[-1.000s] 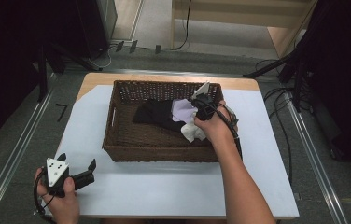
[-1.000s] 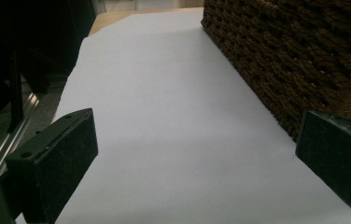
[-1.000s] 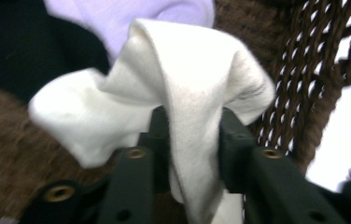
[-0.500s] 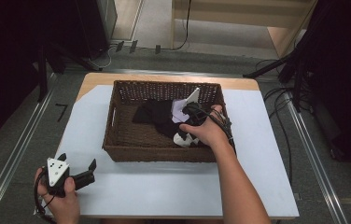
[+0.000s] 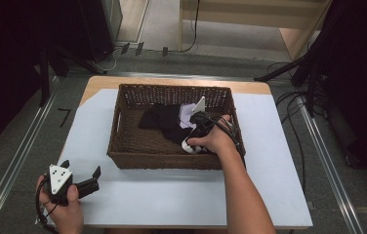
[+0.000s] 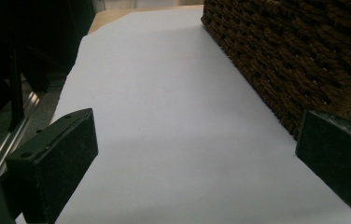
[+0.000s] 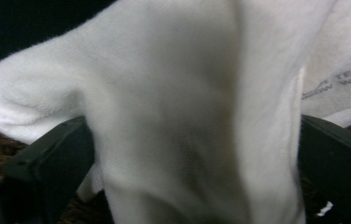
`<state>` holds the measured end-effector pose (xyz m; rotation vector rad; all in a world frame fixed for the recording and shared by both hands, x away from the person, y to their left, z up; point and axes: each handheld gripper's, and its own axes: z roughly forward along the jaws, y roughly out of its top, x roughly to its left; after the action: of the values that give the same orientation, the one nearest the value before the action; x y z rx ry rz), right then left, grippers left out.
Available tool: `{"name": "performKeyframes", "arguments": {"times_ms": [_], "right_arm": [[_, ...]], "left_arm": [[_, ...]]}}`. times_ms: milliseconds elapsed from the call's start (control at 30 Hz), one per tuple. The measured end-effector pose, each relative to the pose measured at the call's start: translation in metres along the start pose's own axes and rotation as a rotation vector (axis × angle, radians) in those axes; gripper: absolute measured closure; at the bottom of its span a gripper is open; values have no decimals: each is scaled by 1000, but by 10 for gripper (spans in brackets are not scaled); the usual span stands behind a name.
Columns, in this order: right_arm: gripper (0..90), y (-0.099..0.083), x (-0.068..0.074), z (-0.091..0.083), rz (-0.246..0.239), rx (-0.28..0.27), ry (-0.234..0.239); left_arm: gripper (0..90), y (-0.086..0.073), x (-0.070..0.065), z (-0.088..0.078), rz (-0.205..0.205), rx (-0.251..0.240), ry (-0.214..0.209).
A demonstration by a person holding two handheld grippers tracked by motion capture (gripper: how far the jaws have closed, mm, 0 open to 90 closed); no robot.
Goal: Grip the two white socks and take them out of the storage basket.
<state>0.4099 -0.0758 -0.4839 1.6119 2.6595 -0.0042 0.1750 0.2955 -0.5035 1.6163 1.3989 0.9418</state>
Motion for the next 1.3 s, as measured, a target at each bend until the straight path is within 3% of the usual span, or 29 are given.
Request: {"name": "performKeyframes", "arguments": {"times_ms": [100, 167, 333, 567, 700, 1300], "right_arm": [[211, -1, -3, -6, 30, -33, 6], [554, -2, -5, -14, 45, -74, 5], [719, -4, -5, -17, 40, -68, 0], [753, -9, -14, -28, 54, -63, 49], [752, -12, -21, -41, 74, -94, 80], [753, -14, -30, -82, 103, -141, 93]], "left_arm": [[0, 0, 0, 0, 1, 0, 0], [0, 0, 0, 0, 0, 1, 0], [0, 0, 0, 0, 1, 10, 1], [0, 0, -1, 1, 5, 7, 2], [0, 0, -1, 1, 7, 9, 3], [0, 0, 0, -1, 0, -4, -7]]}}
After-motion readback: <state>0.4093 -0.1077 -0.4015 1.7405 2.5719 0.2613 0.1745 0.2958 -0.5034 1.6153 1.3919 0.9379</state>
